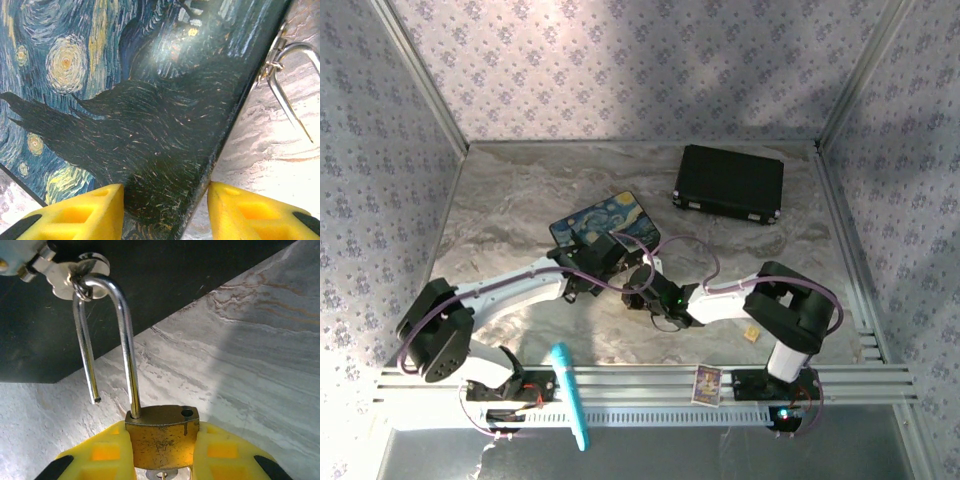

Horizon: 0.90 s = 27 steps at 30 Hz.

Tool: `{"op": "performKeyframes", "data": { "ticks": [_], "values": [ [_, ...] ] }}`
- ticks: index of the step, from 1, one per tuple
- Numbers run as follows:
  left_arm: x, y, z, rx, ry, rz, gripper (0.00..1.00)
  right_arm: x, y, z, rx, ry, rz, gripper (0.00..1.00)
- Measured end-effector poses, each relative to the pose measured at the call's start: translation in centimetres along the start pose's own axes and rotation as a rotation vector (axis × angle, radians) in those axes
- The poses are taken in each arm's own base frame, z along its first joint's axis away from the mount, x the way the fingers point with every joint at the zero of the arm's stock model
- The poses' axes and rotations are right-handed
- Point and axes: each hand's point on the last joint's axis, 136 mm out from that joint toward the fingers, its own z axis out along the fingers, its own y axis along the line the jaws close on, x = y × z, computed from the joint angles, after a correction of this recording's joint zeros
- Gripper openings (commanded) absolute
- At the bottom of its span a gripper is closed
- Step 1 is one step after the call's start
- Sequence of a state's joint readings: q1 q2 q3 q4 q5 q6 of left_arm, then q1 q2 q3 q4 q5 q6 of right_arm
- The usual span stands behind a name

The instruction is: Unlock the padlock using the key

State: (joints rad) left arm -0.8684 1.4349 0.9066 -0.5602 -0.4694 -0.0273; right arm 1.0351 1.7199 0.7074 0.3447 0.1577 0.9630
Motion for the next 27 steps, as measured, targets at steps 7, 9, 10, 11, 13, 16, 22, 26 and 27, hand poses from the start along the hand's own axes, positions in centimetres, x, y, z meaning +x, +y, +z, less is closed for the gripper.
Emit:
{"op": "performKeyframes", "data": {
  "ticks": [7,9,10,11,13,16,22,26,27],
  "values": [
    [-0.4,0.3,0.5,-0.047,-0.009,0.02,0.39,-1.1,0.6,1.0,-0.066,-0.032,0.114,0.06],
    [-0.5,0.3,0.5,-0.055,-0.012,0.025,0.39,-1.4,0.7,1.2,-0.099,-0.038,0.155,0.06],
    [-0.5,0.3,0.5,-0.055,-0.012,0.026,0.38,-1.5,0.7,1.2,-0.114,-0.038,0.171,0.06],
    [-0.5,0.4,0.5,-0.058,-0.012,0.026,0.39,-1.6,0.8,1.3,-0.125,-0.037,0.183,0.06],
    [-0.6,0.3,0.6,-0.066,-0.012,0.032,0.38,-1.8,0.8,1.4,-0.147,-0.032,0.212,0.06],
    [-0.6,0.3,0.6,-0.071,-0.012,0.037,0.38,-2.0,0.8,1.5,-0.164,-0.021,0.24,0.05],
    [-0.6,0.3,0.6,-0.084,-0.012,0.05,0.38,-2.2,0.8,1.7,-0.192,-0.007,0.289,0.04],
    [-0.6,0.3,0.6,-0.092,-0.01,0.058,0.38,-2.5,0.9,1.8,-0.224,0.006,0.324,0.03],
    [-0.6,0.3,0.7,-0.093,-0.009,0.06,0.38,-2.5,0.9,1.9,-0.235,0.014,0.339,0.03]
  ]
}}
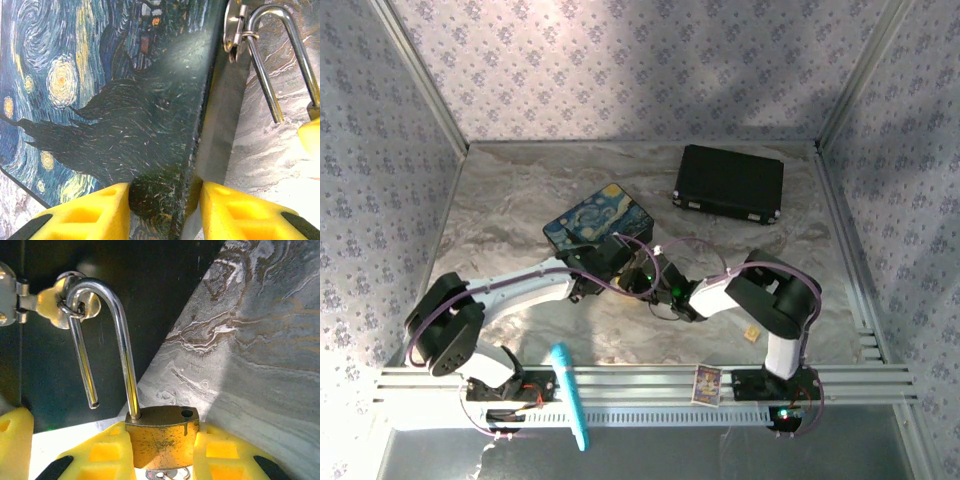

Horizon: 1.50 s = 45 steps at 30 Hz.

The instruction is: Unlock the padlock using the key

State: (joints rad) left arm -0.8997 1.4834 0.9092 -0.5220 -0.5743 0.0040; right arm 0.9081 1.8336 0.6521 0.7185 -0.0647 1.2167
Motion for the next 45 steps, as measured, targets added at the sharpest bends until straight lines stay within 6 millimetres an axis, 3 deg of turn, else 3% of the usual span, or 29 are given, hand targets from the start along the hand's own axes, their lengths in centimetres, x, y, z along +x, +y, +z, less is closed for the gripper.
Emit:
{"op": "performKeyframes", "data": {
  "ticks": [15,25,36,45],
  "values": [
    [-0.2,-0.1,0.0,-0.016,-0.002,0.027,0.37,-0.6,0.2,0.3,-0.054,0.052,0.11,0.03],
    [-0.4,-0.4,0.0,-0.015,-0.009,0.031,0.37,-2.3,1.0,2.2,-0.111,0.029,0.231,0.02],
    [-0.5,-0.5,-0.1,-0.013,-0.013,0.031,0.37,-5.3,0.3,2.1,-0.106,-0.043,0.244,0.02],
    [-0.7,-0.5,-0.1,-0.012,-0.019,0.029,0.37,-5.5,0.1,2.1,-0.078,-0.042,0.218,0.02]
  ]
}}
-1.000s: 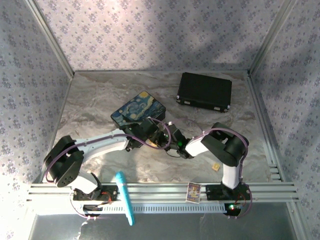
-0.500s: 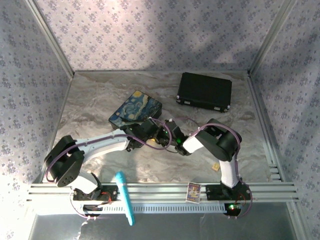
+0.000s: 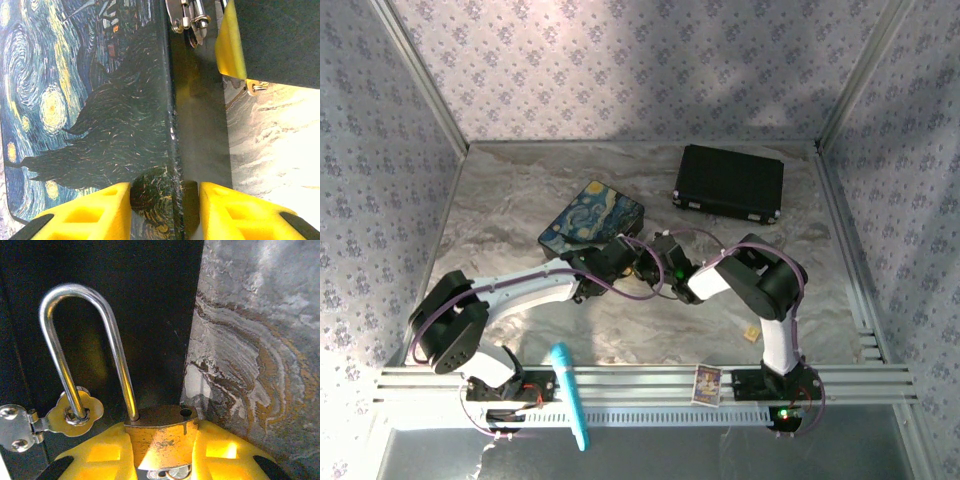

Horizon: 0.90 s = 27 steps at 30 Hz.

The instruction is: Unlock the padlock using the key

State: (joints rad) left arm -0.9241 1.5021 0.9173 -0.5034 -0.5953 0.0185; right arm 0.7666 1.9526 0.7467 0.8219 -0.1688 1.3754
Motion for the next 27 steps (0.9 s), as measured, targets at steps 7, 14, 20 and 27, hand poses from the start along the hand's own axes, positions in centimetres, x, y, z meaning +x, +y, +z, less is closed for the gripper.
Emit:
{"op": "performKeyframes", "data": {
  "ticks": [7,14,20,27],
  "values": [
    [-0.3,-0.1,0.0,0.003,-0.012,-0.008,0.37,-0.4,0.1,0.0,0.003,0.001,0.006,0.02],
    [-0.5,-0.2,0.0,0.009,-0.023,-0.014,0.37,-0.7,-0.1,0.4,0.037,0.009,0.011,0.01],
    [-0.5,-0.2,0.1,0.01,-0.025,-0.014,0.37,-0.7,-0.1,0.8,0.015,0.013,0.027,0.01],
    [-0.7,-0.3,0.1,0.012,-0.03,-0.019,0.37,-1.0,0.1,0.9,-0.049,0.021,0.067,0.01]
  ]
}}
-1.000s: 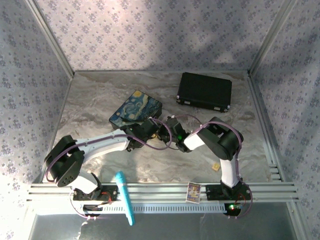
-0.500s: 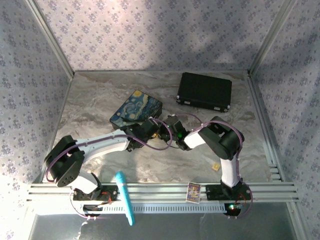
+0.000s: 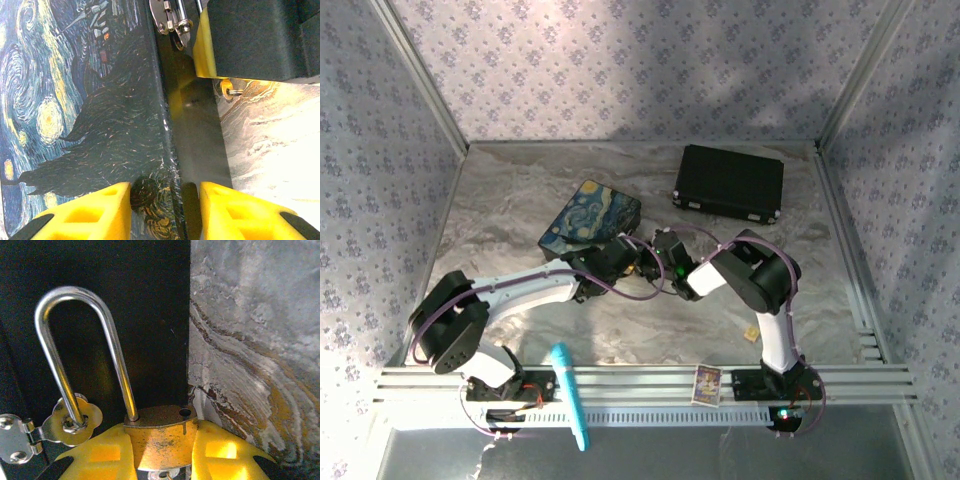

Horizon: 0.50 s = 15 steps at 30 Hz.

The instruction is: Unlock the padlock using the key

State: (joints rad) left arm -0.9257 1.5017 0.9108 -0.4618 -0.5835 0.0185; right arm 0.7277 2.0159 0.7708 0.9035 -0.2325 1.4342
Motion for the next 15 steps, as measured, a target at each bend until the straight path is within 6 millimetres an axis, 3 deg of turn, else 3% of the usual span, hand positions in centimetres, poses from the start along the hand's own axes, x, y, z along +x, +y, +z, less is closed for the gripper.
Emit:
{"op": "performKeyframes", "data": {
  "ticks": [8,15],
  "values": [
    [-0.4,-0.1,0.0,0.013,-0.014,-0.013,0.37,-0.6,-0.4,-1.2,0.08,-0.016,-0.039,0.01],
    [-0.8,-0.3,0.2,0.018,-0.027,-0.021,0.37,-1.0,-0.3,-0.6,0.028,-0.001,0.009,0.0]
  ]
}}
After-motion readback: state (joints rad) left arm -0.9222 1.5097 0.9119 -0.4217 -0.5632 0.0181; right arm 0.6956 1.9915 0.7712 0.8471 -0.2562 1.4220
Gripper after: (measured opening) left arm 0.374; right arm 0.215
